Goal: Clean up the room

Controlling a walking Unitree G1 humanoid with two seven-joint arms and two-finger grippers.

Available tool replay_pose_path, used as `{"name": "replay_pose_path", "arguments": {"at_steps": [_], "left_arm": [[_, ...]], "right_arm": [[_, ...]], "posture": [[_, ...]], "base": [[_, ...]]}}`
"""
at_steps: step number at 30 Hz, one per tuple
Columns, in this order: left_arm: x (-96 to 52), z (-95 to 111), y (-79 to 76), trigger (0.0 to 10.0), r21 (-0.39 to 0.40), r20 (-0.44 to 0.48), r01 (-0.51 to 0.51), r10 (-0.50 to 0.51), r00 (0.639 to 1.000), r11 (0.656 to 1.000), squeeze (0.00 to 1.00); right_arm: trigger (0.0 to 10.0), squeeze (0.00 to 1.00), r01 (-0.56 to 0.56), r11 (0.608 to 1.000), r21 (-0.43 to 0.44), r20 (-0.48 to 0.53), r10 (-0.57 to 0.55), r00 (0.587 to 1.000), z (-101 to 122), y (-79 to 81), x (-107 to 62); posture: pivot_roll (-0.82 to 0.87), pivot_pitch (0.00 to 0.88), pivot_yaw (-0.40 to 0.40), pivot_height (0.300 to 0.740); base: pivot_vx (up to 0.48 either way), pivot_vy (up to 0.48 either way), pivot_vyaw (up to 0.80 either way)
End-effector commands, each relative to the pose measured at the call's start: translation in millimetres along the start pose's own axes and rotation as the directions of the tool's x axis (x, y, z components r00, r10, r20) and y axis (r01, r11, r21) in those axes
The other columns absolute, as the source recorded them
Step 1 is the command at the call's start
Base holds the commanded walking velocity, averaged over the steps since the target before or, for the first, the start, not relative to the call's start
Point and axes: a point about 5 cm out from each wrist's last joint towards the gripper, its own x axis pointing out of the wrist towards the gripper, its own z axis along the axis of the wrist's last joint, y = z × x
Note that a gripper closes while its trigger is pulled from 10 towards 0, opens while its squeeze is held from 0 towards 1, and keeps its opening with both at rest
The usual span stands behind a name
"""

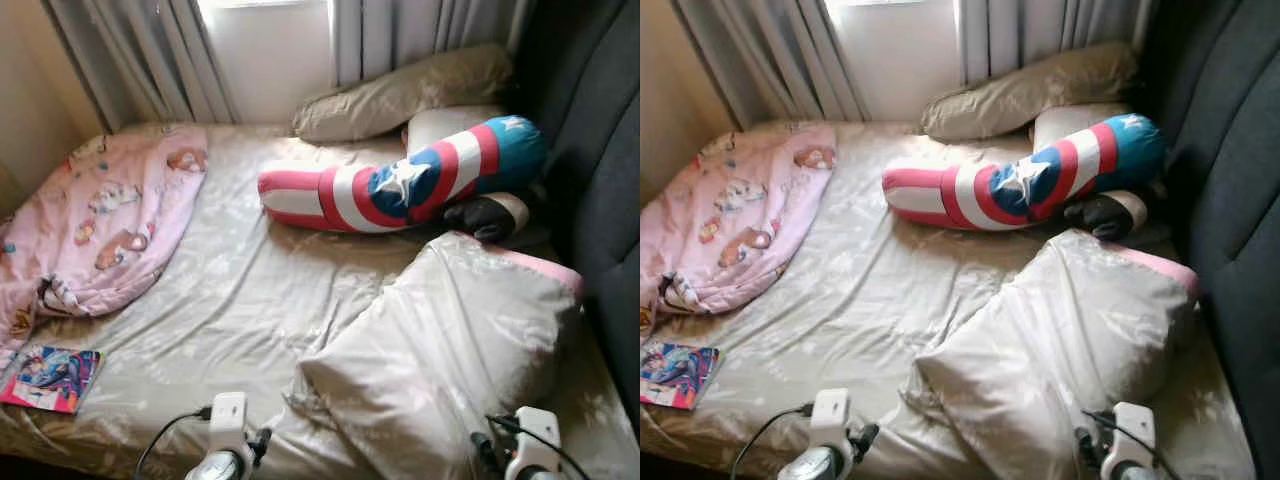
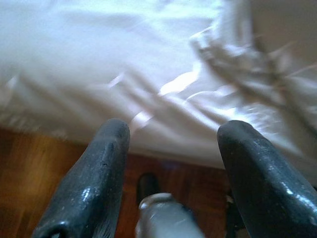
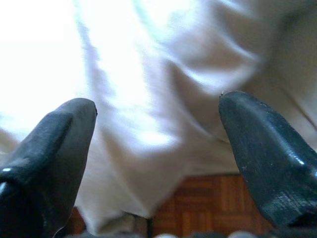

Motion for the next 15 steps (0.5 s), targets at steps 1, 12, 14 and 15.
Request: {"name": "replay_pose_path", "arguments": {"at_steps": [1,12,14,15], "left_arm": [[-2.3,-4,7.7,10.0,-0.015,0.007,-0.023,0.023,1.000,1.000,0.00],[3.5,107,2.4,10.0,0.062,0.441,0.025,-0.050,0.896,0.998,0.00],[1.9,110,1.2,10.0,0.064,0.470,0.028,-0.055,0.881,0.998,0.00],[1.3,112,0.3,10.0,0.065,0.481,0.031,-0.059,0.875,0.997,0.00]], "right_arm": [[10.0,0.00,-0.016,1.000,0.009,0.011,0.016,1.000,-1,3.8,0.4],[10.0,0.00,-0.071,0.995,-0.075,0.159,0.082,0.984,-3,5.1,-7.5],[10.0,0.00,-0.075,0.994,-0.074,0.165,0.087,0.982,-7,4.6,-9.3],[10.0,0.00,-0.078,0.994,-0.073,0.168,0.089,0.982,-8,4.5,-10.0]], "posture": [[0.03,0.000,0.057,0.731],[0.03,0.000,0.048,0.731],[0.03,0.000,0.044,0.731],[0.03,0.000,0.044,0.731]], "base": [[0.000,0.000,0.00],[0.000,0.000,0.00],[0.000,0.000,0.00],[0.000,0.000,0.00]]}}
